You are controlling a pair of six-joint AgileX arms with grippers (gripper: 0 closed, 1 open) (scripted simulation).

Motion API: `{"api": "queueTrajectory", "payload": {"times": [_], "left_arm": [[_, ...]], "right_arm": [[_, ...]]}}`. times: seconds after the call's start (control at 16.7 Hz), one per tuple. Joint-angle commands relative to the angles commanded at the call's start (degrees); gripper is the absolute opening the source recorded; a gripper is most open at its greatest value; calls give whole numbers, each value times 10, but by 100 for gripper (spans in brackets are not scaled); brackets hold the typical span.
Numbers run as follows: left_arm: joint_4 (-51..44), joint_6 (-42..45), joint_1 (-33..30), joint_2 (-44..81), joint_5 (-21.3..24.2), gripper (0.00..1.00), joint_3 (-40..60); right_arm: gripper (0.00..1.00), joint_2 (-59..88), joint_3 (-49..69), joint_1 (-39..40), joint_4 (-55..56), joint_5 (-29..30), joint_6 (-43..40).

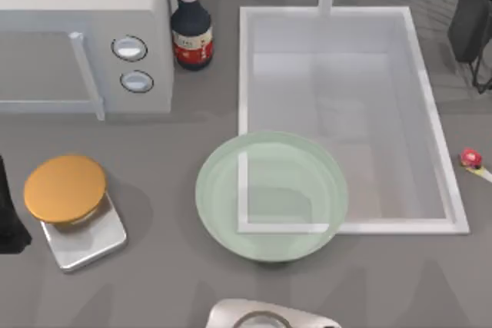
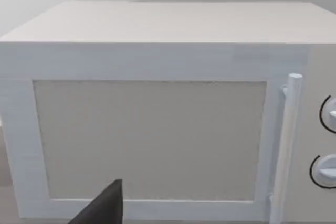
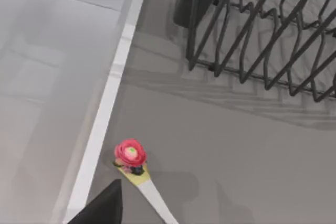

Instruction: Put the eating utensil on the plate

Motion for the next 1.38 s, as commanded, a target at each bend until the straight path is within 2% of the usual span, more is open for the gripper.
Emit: {"api": "queueTrajectory", "payload": {"times": [0.42, 0.78, 1.02, 1.38], "left_arm": [[0, 0, 0, 0, 0, 100, 0], [0, 0, 0, 0, 0, 100, 0], [0, 0, 0, 0, 0, 100, 0], [0, 0, 0, 0, 0, 100, 0]], "right_arm": [[100, 414, 278, -6, -229, -2, -158], [100, 659, 465, -11, -371, -1, -261], [100, 735, 528, -13, -415, 1, -293], [100, 739, 529, -11, -415, 2, -294]]}}
